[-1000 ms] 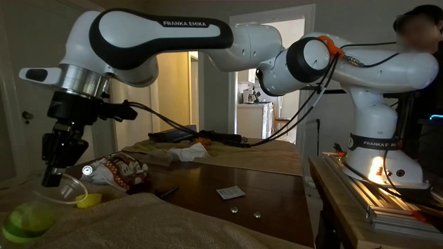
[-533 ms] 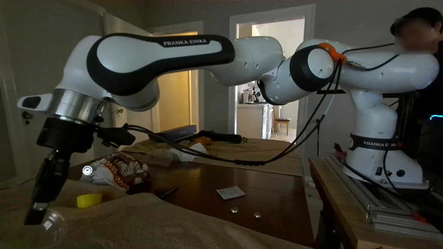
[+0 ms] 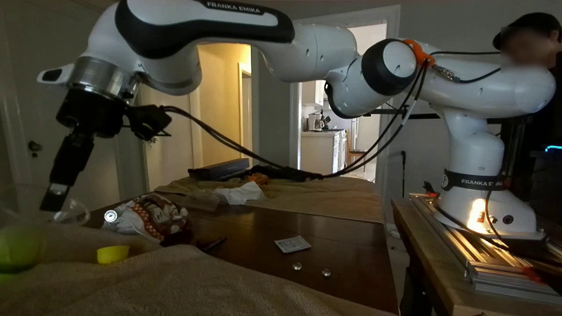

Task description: Move the clear cup to the left.

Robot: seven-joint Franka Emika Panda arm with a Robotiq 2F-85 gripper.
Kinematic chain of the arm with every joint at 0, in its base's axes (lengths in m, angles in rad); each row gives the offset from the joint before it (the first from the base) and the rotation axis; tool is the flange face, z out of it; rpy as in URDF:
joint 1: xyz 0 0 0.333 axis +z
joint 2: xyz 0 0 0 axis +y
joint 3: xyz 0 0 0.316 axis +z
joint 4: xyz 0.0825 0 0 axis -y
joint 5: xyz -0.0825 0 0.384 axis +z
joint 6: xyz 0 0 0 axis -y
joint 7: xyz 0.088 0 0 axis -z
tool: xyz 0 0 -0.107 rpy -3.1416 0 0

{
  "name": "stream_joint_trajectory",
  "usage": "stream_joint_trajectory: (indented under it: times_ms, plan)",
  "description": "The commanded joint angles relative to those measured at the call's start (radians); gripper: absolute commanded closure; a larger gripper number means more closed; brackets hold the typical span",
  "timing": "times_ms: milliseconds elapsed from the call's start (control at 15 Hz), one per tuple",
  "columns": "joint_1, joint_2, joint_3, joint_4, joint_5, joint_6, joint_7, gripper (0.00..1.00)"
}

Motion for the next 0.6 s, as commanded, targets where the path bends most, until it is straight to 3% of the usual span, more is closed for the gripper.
stream_joint_trajectory:
  times_ms: [0, 200, 533]
  plan:
    - [-0.08, -0.044, 0.078, -0.022, 0.115, -0.099, -0.058, 0.99]
    - [-0.123, -0.032, 0.106, -0.021, 0.174, -0.166, -0.057, 0.99]
    - [-0.118, -0.008, 0.067, 0.008, 0.157, -0.289, -0.002, 0.99]
